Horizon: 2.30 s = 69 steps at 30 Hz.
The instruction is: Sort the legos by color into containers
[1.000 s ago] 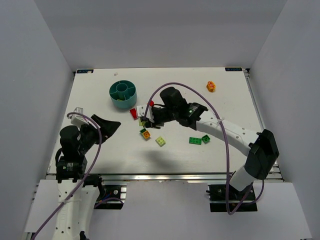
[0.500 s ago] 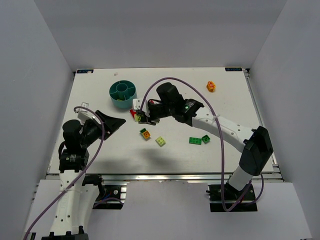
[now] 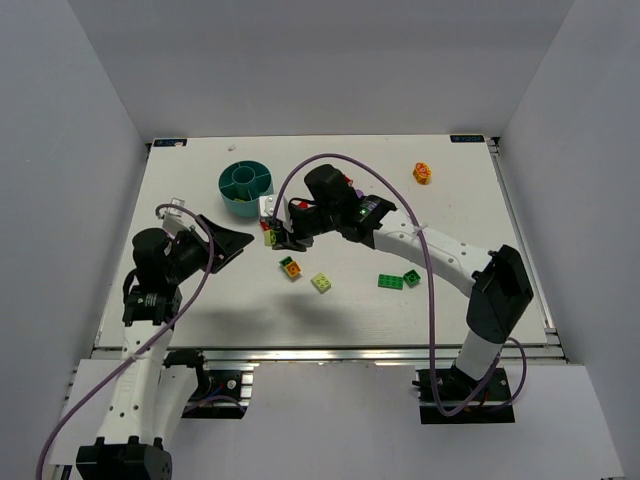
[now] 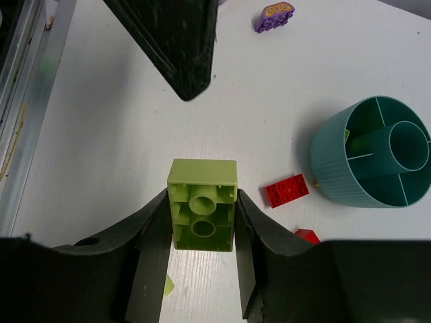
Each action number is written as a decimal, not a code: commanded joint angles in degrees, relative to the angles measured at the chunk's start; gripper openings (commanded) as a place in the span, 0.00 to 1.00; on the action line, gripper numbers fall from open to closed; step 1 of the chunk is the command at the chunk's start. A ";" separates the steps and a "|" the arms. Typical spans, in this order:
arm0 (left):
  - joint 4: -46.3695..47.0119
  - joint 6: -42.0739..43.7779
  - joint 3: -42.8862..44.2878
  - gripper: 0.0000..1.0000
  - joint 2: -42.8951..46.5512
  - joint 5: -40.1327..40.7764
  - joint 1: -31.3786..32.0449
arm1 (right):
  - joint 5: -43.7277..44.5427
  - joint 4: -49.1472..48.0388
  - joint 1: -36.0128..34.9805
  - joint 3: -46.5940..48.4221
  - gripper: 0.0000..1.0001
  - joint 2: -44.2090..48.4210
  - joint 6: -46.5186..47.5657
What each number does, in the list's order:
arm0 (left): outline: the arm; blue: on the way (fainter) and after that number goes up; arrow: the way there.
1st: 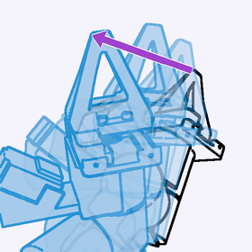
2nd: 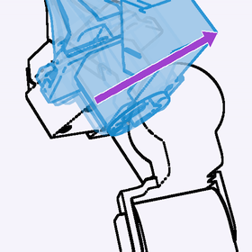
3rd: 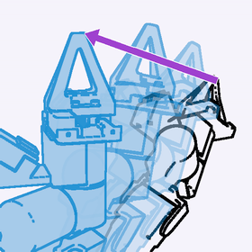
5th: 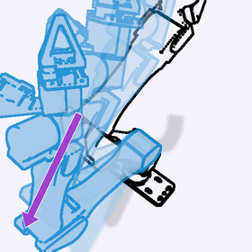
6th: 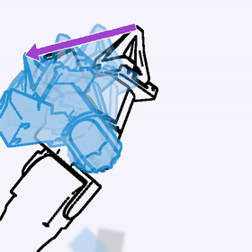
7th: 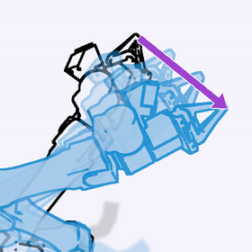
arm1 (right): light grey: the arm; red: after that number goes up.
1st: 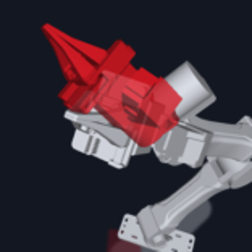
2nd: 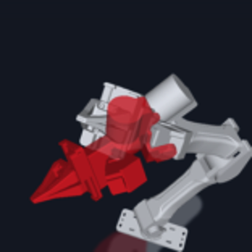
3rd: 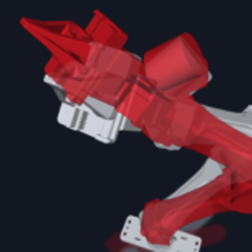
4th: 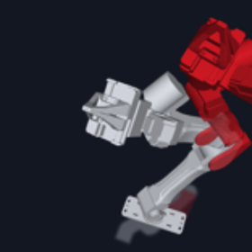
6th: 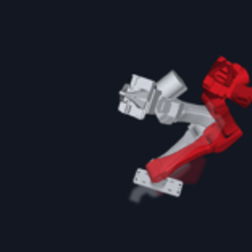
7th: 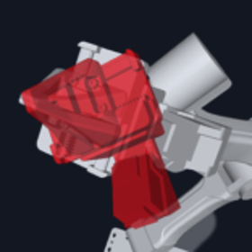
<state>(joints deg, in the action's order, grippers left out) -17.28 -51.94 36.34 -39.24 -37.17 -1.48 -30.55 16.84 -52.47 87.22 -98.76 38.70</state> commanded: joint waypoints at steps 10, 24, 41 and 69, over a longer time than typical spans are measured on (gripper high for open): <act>1.98 3.43 4.09 0.71 -5.67 4.47 6.48 | -1.97 0.38 0.08 4.27 0.00 -1.87 -1.96; 4.36 2.46 2.51 0.66 -6.81 7.28 10.52 | -3.12 1.44 0.00 5.42 0.00 -2.93 -3.37; 5.68 3.77 4.26 0.21 -11.20 13.61 16.76 | -4.88 1.44 -0.35 1.90 0.23 -0.82 -4.42; -21.39 5.19 49.79 0.00 -52.40 41.30 5.52 | 2.07 -5.15 16.08 -23.85 0.27 19.83 -14.97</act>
<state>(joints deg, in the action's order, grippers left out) -36.95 -45.10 82.39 -88.99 3.03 4.16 -27.81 13.30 -37.41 63.81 -80.68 24.34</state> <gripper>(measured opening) 0.391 0.250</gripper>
